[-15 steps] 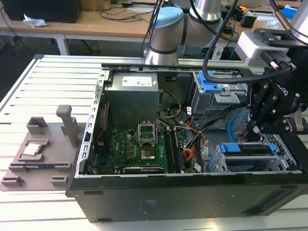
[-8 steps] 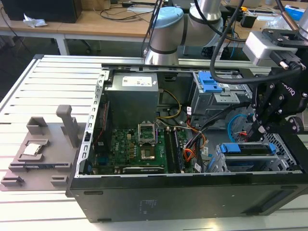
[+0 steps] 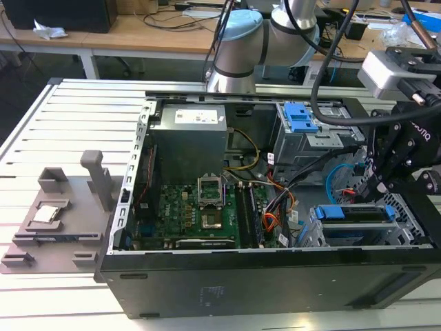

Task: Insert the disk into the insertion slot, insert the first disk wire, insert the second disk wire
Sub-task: 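Insert the disk into the insertion slot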

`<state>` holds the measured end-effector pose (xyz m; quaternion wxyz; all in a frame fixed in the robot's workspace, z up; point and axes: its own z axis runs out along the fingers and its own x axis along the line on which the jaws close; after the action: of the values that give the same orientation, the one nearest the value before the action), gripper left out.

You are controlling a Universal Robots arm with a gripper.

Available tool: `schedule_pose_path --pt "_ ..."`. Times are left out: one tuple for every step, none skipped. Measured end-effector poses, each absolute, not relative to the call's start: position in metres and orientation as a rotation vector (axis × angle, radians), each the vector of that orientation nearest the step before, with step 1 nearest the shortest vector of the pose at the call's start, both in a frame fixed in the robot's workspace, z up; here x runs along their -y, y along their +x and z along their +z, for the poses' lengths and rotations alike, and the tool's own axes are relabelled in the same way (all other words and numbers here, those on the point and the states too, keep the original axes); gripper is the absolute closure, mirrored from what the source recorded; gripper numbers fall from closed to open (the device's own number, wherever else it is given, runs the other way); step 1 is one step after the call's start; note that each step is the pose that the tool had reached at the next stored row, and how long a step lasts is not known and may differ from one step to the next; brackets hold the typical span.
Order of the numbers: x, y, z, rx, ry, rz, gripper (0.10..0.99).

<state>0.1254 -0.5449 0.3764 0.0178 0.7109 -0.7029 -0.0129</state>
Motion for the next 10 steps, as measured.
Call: schedule_pose_path --pt "0.5449 0.1258 0.3750 2.183 2.208 -0.040 0.980" --pt "0.5449 0.1263 0.3732 2.183 2.208 -0.040 0.980" --pt "0.5449 0.1266 0.3726 2.183 2.208 -0.040 0.980" --pt "0.5449 0.1272 0.3722 2.183 2.208 -0.040 0.980" --pt "0.5449 0.1283 0.3718 2.183 2.208 -0.040 0.980" --pt "0.5449 0.1284 0.3718 2.184 2.208 -0.040 0.980" --pt "0.5449 0.1285 0.3717 2.183 2.208 -0.040 0.980" --pt "0.5449 0.1286 0.3718 2.183 2.208 -0.040 0.980" --pt "0.5449 0.1286 0.3718 2.183 2.208 -0.040 0.980" --pt "0.5449 0.1286 0.3718 2.183 2.208 -0.040 0.980"
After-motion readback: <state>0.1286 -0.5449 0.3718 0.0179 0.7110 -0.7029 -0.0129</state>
